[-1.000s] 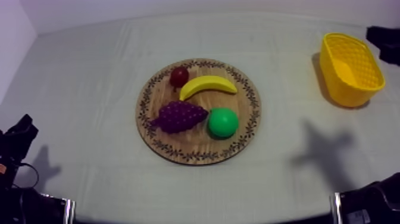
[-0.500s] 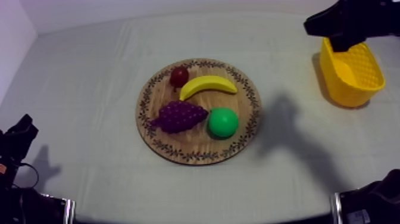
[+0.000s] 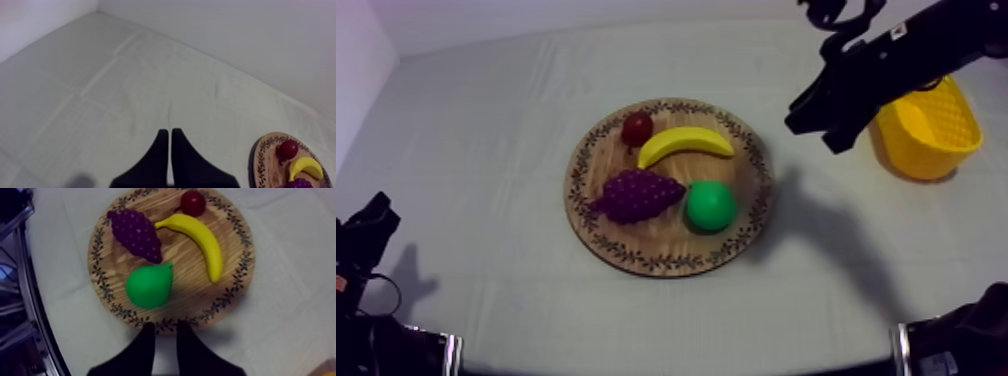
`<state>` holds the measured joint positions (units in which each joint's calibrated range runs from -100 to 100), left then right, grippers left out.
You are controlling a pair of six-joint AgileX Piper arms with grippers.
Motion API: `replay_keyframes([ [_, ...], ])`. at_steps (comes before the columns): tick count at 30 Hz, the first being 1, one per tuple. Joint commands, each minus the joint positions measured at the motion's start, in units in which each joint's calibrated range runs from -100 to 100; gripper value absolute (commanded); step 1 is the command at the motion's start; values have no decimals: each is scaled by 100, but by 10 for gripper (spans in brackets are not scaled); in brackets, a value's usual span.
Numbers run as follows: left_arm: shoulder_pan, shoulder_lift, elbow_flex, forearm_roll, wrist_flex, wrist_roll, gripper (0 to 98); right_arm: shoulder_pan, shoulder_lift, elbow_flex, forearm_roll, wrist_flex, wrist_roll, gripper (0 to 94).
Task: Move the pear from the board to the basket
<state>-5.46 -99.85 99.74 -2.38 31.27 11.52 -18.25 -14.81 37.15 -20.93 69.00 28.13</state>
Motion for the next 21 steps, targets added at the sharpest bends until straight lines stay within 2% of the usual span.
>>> replay_keyframes([
  [1, 0, 2, 3, 1, 2, -2, 1, -30, 142, -14, -38, 136, 129, 179],
  [11, 0, 2, 3, 1, 2, -2, 1, -217, 716, -34, -148, 434, 514, 205],
  [21, 0, 2, 3, 1, 2, -2, 1, -323, 973, 416, -289, 441, 926, 395],
])
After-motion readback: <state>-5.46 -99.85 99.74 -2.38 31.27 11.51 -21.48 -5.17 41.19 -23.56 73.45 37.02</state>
